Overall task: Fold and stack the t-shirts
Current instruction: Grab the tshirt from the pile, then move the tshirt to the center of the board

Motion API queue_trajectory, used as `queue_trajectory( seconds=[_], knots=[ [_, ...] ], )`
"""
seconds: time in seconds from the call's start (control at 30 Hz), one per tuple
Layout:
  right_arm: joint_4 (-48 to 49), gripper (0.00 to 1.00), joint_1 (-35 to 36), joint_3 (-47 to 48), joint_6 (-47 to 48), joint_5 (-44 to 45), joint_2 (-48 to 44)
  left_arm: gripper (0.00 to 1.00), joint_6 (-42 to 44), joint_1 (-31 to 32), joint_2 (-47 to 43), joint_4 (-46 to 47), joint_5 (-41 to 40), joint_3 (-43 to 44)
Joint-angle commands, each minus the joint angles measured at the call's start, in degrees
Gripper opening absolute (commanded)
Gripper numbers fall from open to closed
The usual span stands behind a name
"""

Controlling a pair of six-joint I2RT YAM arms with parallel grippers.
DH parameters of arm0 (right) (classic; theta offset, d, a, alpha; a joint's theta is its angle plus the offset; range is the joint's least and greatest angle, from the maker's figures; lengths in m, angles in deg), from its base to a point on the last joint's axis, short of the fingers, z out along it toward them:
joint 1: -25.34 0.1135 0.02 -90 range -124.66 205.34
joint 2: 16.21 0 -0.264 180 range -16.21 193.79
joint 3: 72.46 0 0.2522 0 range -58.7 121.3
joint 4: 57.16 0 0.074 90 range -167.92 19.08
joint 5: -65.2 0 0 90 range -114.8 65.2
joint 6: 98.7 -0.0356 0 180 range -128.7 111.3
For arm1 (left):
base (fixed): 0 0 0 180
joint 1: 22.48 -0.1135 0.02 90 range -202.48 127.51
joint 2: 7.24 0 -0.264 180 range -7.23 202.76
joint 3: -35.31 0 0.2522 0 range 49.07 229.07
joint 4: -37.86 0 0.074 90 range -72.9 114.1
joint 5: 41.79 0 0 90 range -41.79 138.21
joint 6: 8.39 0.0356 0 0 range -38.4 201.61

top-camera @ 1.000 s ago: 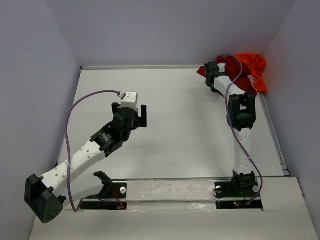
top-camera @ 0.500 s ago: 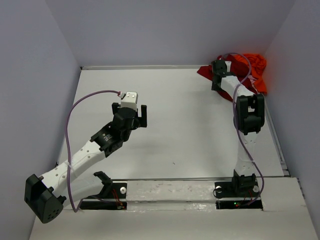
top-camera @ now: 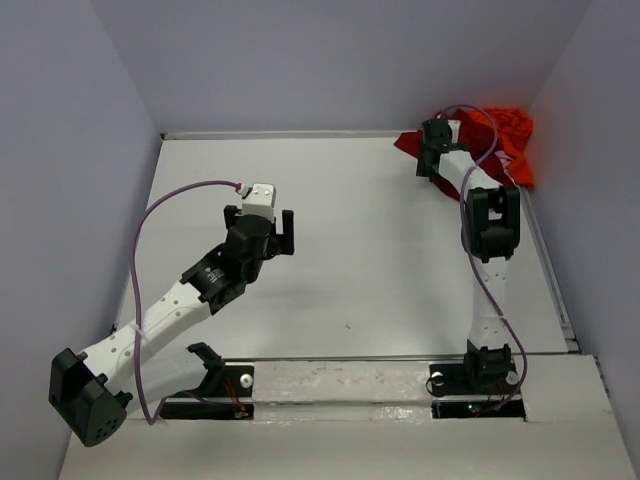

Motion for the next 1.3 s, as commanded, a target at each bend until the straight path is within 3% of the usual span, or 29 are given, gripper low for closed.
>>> queue_trajectory(
  seconds=[0.0, 0.1, 0.17, 0.2, 0.23, 0.47, 0.77, 1.07, 1.27],
  knots=[
    [1.16, 0.88, -1.51, 3.97, 1.40, 0.77, 3.68, 0.99, -0.23, 0.40, 0.00, 0.90, 0.02, 0.73],
    [1.15, 0.70, -2.13, 4.32, 1.14, -0.64, 4.91, 0.99, -0.23, 0.49, -0.09, 0.98, 0.02, 0.82],
    [1.15, 0.53, -2.66, 3.88, 0.44, -2.48, 5.00, 0.99, -0.23, 0.49, -0.18, 0.98, 0.02, 0.82],
    [1.15, 0.09, -2.66, 3.53, 0.00, -2.23, 4.83, 0.99, -0.23, 0.49, -0.18, 0.98, 0.02, 0.73],
    [1.15, 0.00, -2.66, 3.27, -0.18, -2.14, 4.83, 0.99, -0.14, 0.49, -0.27, 1.07, 0.02, 0.73],
    [1.59, 0.00, -0.99, -2.97, -1.06, -9.60, -6.49, 0.99, -0.05, 0.49, -0.53, 0.98, -0.33, 0.91],
    [-1.74, 0.00, 7.18, -3.33, 1.41, -18.83, -30.49, 0.99, -0.49, 0.49, -0.36, 0.81, -1.03, 1.08],
    [-11.85, 0.00, 19.39, 10.11, -0.53, -28.67, -37.53, 0.99, -0.75, 0.40, -0.79, 0.63, -2.70, 1.08],
    [-15.28, 0.00, 22.13, 20.31, -2.90, -36.92, -37.80, 0.99, -1.02, 0.40, -0.71, 0.19, -3.76, 1.17]
  ],
)
